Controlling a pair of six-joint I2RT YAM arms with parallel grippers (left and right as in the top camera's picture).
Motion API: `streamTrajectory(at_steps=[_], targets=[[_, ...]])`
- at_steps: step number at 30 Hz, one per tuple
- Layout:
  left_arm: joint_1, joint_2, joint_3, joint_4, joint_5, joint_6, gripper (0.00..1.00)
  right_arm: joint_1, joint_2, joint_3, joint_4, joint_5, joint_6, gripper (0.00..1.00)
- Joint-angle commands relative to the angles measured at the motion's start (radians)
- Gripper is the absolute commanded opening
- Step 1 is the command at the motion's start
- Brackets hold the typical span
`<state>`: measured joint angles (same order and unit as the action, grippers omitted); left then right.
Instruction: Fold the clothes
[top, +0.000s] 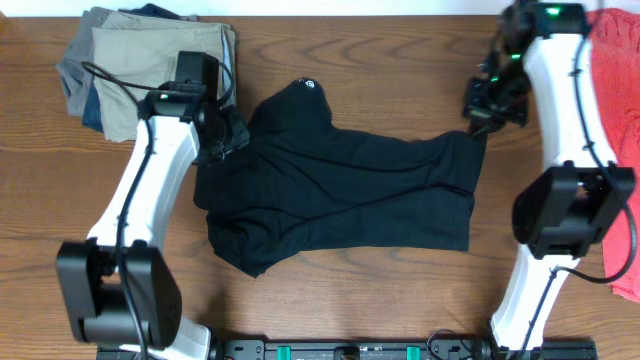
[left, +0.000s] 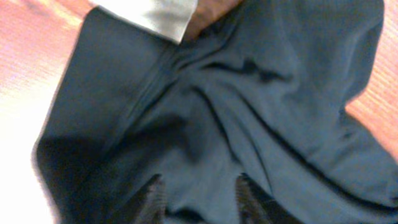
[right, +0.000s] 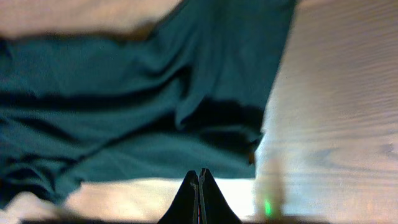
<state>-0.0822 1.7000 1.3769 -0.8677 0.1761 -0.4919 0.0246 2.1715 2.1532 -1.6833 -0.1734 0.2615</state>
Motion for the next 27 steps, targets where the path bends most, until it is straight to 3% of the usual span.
streamTrajectory(at_steps=[1, 3, 6, 10, 15, 21, 27], targets=[[0.002, -0.025, 0.011, -0.058, -0.011, 0.050, 0.51, 0.096, -0.044, 0.003, -0.016, 0.067, 0.005, 0.01], [0.002, -0.031, 0.011, -0.102, -0.011, 0.070, 0.66, 0.153, -0.070, -0.023, -0.016, 0.103, 0.037, 0.01], [0.002, -0.031, 0.008, -0.159, -0.012, 0.074, 0.76, 0.244, -0.143, -0.104, -0.015, 0.200, 0.123, 0.01], [0.002, -0.031, 0.007, -0.198, -0.012, 0.074, 0.78, 0.358, -0.272, -0.273, -0.005, 0.331, 0.271, 0.01], [0.002, -0.031, -0.002, -0.205, -0.012, 0.081, 0.79, 0.467, -0.378, -0.498, 0.111, 0.324, 0.279, 0.01], [0.002, -0.028, -0.030, -0.204, -0.013, 0.084, 0.80, 0.428, -0.391, -0.719, 0.285, 0.263, 0.329, 0.01], [0.002, -0.027, -0.032, -0.206, -0.012, 0.100, 0.90, 0.342, -0.391, -0.915, 0.480, 0.202, 0.329, 0.01]])
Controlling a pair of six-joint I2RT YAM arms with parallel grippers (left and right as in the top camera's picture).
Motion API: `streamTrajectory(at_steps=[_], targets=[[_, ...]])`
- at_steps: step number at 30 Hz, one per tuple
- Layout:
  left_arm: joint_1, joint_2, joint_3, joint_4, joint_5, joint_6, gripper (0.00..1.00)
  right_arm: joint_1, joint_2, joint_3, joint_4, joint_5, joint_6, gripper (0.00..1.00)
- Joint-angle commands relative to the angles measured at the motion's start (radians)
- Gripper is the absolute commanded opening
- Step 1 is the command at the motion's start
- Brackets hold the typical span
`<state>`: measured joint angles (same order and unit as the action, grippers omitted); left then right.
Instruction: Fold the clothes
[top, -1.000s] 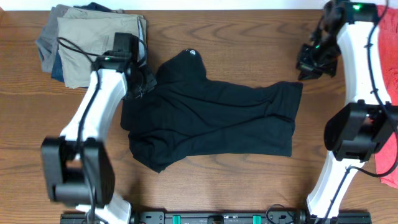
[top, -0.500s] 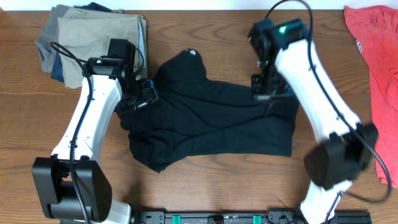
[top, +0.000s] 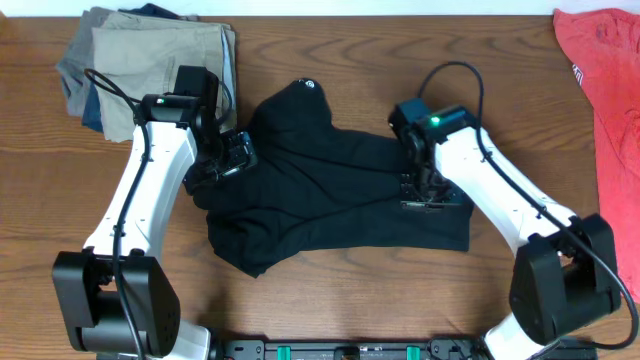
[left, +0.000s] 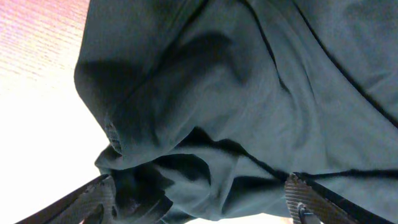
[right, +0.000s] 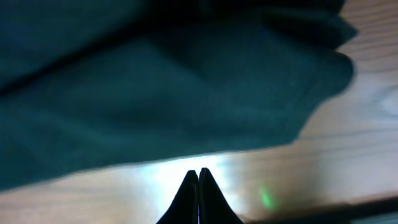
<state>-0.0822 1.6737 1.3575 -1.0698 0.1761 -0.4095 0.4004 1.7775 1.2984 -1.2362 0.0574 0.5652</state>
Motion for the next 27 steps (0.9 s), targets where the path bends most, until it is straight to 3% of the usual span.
streamTrajectory(at_steps=[1, 15, 21, 27], targets=[[0.002, -0.001, -0.013, -0.003, -0.012, 0.017, 0.90, -0.047, 0.003, -0.087, 0.063, -0.029, 0.025, 0.01], [0.002, -0.001, -0.013, -0.003, -0.012, 0.017, 0.91, -0.217, 0.003, -0.380, 0.326, -0.118, 0.038, 0.01], [0.002, -0.001, -0.013, -0.003, -0.013, 0.026, 0.91, -0.275, 0.003, -0.416, 0.286, -0.117, 0.052, 0.01], [0.002, -0.001, -0.013, -0.003, -0.012, 0.032, 0.98, -0.372, -0.018, -0.415, 0.209, -0.113, 0.051, 0.01]])
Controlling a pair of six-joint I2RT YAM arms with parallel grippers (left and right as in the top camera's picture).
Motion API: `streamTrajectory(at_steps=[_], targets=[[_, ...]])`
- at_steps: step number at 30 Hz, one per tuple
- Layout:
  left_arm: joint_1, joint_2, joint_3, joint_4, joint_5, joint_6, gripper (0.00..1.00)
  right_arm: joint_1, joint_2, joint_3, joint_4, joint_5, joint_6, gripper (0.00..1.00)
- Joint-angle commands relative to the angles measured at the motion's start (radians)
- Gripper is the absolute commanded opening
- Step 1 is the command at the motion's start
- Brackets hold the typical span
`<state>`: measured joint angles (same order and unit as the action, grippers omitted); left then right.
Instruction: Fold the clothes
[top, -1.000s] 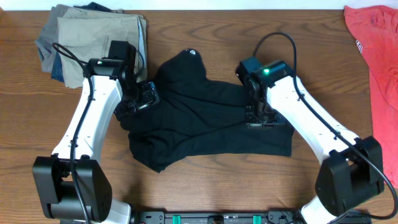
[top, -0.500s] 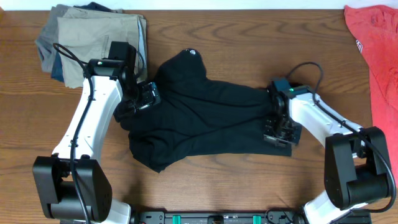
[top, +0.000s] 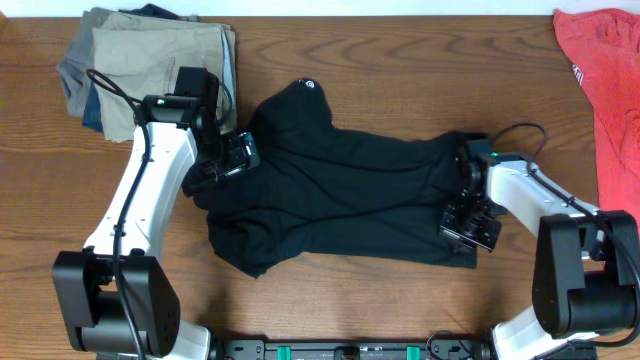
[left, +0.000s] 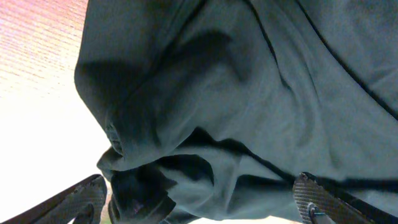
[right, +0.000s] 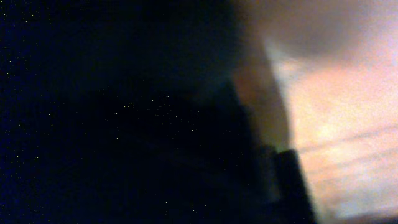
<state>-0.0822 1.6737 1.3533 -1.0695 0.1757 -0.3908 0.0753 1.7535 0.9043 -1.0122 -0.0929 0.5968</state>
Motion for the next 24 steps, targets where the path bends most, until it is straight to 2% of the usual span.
streamTrajectory(at_steps=[1, 9, 11, 14, 18, 24], targets=[[0.002, -0.001, -0.009, -0.003, -0.012, 0.014, 0.98, -0.064, -0.004, -0.021, -0.029, 0.043, 0.019, 0.01], [0.002, -0.001, -0.009, -0.003, -0.012, 0.013, 0.98, -0.217, -0.233, -0.021, -0.185, 0.172, 0.002, 0.01], [0.002, -0.001, -0.009, -0.003, -0.012, 0.013, 0.98, -0.268, -0.319, -0.021, -0.196, 0.156, -0.057, 0.01], [0.002, -0.001, -0.009, 0.000, -0.012, 0.013, 0.98, -0.320, -0.433, -0.022, -0.176, 0.022, -0.176, 0.01], [0.002, -0.001, -0.009, 0.009, -0.011, 0.013, 0.98, -0.319, -0.512, -0.022, -0.146, -0.145, -0.291, 0.01], [0.002, -0.001, -0.009, 0.008, -0.011, 0.013, 0.98, -0.217, -0.474, -0.022, -0.092, -0.188, -0.284, 0.01]])
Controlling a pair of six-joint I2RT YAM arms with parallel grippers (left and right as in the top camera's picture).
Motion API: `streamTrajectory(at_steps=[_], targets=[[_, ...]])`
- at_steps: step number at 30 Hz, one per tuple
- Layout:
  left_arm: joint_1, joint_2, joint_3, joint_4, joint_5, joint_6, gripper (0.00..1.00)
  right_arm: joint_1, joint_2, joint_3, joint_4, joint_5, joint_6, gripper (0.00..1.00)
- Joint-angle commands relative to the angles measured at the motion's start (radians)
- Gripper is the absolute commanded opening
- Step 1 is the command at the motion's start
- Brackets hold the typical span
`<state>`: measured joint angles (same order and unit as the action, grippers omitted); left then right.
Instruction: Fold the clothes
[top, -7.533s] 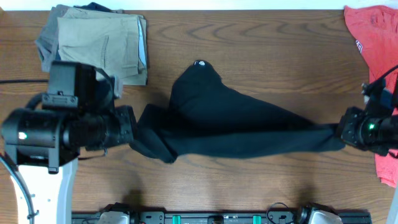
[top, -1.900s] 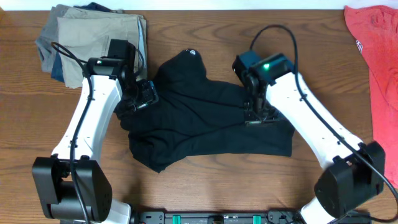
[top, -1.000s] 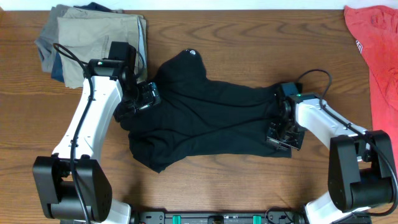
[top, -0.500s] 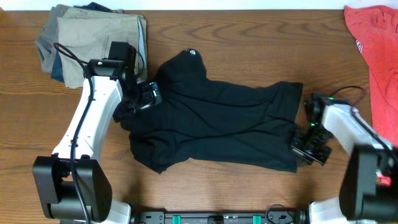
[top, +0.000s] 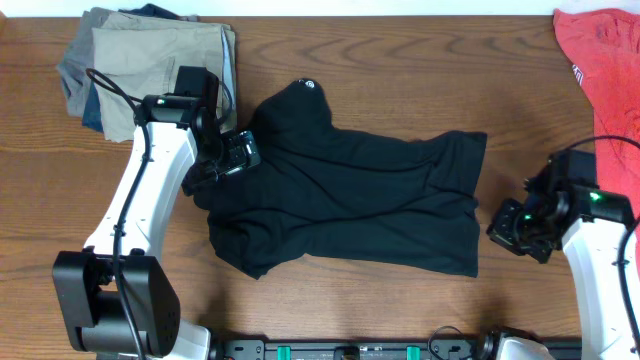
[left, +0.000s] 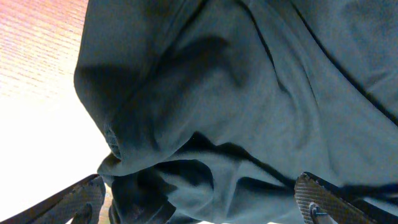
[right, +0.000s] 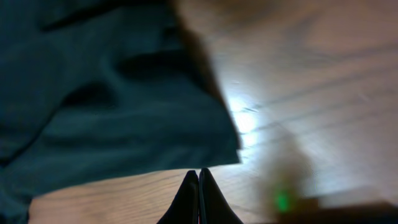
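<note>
A black T-shirt (top: 345, 195) lies crumpled and partly spread on the wooden table. My left gripper (top: 228, 158) is open at the shirt's left side, over its bunched left sleeve (left: 186, 124); its fingertips (left: 317, 199) stand wide apart, one on each side of the folds. My right gripper (top: 512, 228) is shut and empty, off the shirt on bare table just right of its lower right corner (right: 217, 146). A red garment (top: 612, 70) lies at the right edge.
A stack of folded khaki and grey clothes (top: 150, 55) sits at the back left corner. The table's front edge carries a black rail (top: 350, 350).
My right gripper was on the shirt's lower right corner; now it is off the cloth to the right, and the hem lies a bit further right and flatter. The left gripper has not moved.
At first my right gripper was shut near the shirt's upper right corner and the left at the left sleeve. Then the right was over the middle right of the shirt and the left open. Later the right was at the lower right corner, now clear of it.
</note>
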<state>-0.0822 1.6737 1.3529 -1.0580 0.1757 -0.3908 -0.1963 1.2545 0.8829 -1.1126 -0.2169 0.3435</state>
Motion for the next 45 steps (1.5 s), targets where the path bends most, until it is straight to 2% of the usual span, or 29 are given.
streamTrajectory(at_steps=[1, 12, 19, 26, 30, 38, 45], targets=[[0.002, -0.001, -0.008, -0.003, -0.011, 0.013, 0.98, 0.077, 0.037, -0.001, 0.013, -0.064, -0.015, 0.01], [0.002, -0.001, -0.008, -0.007, -0.011, 0.013, 0.98, 0.256, 0.243, -0.037, 0.129, -0.060, 0.097, 0.01], [0.002, -0.001, -0.008, -0.008, -0.011, 0.013, 0.98, 0.261, 0.372, -0.047, 0.195, -0.054, 0.125, 0.01], [0.002, -0.001, -0.008, -0.010, -0.011, 0.013, 0.98, 0.257, 0.462, -0.061, 0.230, 0.053, 0.203, 0.01], [0.002, -0.001, -0.008, -0.015, -0.011, 0.013, 0.98, 0.225, 0.501, -0.083, 0.265, 0.054, 0.202, 0.01], [0.002, 0.000, -0.008, -0.019, -0.012, 0.014, 0.98, 0.051, 0.515, -0.084, 0.256, 0.058, 0.171, 0.01], [0.002, 0.001, -0.008, -0.018, -0.012, 0.014, 0.98, -0.102, 0.515, -0.083, 0.214, 0.193, 0.153, 0.01]])
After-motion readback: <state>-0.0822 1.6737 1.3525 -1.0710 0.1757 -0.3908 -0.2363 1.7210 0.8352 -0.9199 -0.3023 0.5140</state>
